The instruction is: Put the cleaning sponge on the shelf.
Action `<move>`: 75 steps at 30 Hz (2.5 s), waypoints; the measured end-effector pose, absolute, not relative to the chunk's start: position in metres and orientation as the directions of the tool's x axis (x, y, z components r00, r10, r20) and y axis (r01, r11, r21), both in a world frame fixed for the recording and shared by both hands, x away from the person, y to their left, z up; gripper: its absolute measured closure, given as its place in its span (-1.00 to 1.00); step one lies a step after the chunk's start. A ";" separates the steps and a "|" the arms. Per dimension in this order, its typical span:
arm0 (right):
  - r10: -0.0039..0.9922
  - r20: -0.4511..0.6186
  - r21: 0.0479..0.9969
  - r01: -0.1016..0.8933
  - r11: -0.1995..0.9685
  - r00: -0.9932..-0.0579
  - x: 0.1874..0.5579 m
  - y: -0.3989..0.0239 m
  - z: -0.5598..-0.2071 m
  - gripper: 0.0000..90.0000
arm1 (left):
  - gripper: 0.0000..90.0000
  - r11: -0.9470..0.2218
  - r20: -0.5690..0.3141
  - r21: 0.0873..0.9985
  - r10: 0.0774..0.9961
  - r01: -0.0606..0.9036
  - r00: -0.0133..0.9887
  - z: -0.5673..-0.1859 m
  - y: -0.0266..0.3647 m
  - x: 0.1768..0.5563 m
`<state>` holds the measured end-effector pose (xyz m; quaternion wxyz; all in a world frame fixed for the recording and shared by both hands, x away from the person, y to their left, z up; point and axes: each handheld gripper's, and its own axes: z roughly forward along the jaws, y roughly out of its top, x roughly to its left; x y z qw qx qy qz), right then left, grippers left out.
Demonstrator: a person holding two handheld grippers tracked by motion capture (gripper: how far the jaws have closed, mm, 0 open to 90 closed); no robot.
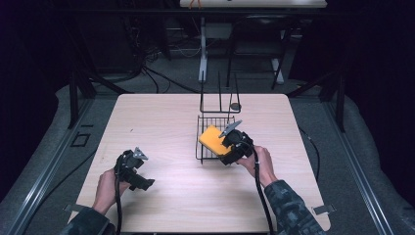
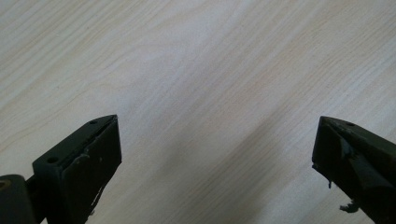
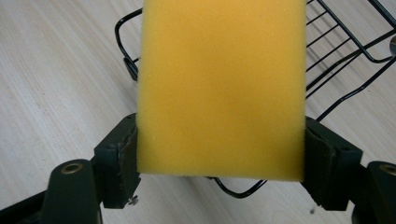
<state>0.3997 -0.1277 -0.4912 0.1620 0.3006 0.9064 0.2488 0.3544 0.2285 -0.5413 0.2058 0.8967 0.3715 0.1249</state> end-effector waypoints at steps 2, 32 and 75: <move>0.629 -0.142 0.554 0.466 0.691 -0.764 0.402 -0.128 -0.493 -0.46 | -0.96 -0.639 0.071 0.462 0.718 0.615 0.693 -0.541 0.229 0.354; 0.611 -0.127 0.513 0.475 0.715 -0.782 0.430 -0.132 -0.513 -0.47 | -0.96 -0.643 0.067 0.451 0.716 0.619 0.695 -0.542 0.229 0.355; 0.639 -0.088 0.574 0.485 0.660 -0.764 0.417 -0.145 -0.488 -0.99 | -0.96 -0.643 0.072 0.457 0.715 0.615 0.695 -0.542 0.229 0.354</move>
